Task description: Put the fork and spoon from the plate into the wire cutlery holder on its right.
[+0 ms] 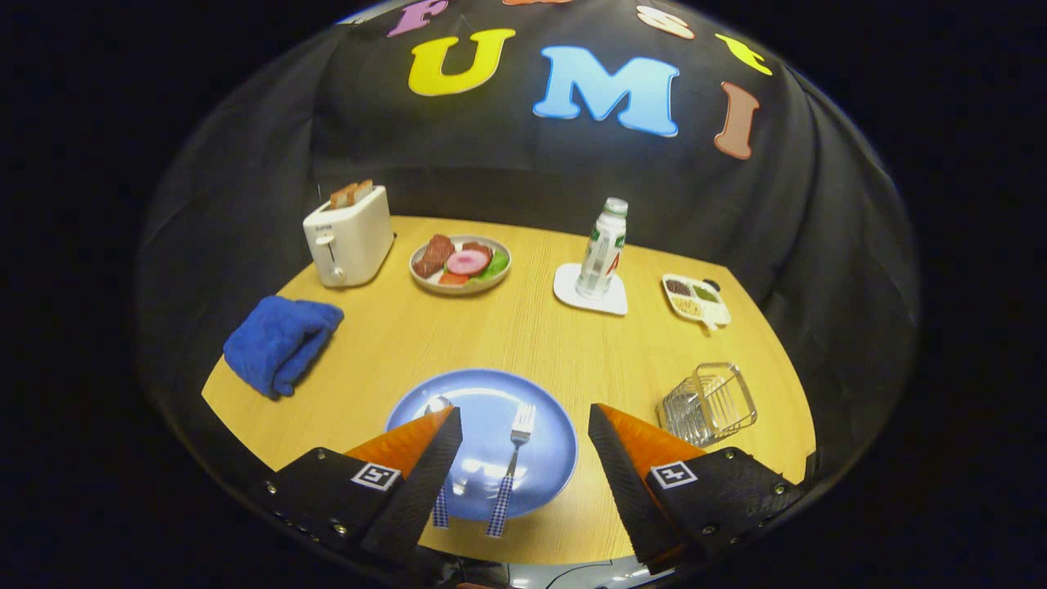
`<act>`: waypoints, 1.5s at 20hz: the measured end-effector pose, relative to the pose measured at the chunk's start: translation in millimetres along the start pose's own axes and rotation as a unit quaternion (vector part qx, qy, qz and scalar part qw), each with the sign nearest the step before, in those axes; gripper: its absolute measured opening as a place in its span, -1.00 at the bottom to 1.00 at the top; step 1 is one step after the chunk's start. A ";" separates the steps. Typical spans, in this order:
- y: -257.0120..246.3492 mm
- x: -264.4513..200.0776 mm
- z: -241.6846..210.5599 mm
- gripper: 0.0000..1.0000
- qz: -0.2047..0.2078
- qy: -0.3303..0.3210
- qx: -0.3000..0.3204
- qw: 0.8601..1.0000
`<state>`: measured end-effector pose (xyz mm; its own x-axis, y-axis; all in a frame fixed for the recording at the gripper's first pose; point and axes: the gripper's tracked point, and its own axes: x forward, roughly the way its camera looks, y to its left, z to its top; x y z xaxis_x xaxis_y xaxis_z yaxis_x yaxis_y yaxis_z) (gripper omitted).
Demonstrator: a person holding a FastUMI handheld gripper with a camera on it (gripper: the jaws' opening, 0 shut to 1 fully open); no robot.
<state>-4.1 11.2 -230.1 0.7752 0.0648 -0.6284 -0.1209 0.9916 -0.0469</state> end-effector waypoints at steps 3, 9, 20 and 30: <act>2.6 9.8 -20.4 0.91 0.004 0.036 0.004 0.999; 7.3 26.7 -55.7 0.75 0.011 0.092 -0.017 0.996; 11.8 54.1 -108.3 -0.39 0.023 0.220 0.007 0.975; 2.4 37.3 -96.5 -0.88 0.081 0.286 -0.060 0.953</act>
<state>-35.3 5.2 -328.6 0.2802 0.1102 -0.9536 -0.3072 0.9514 0.0197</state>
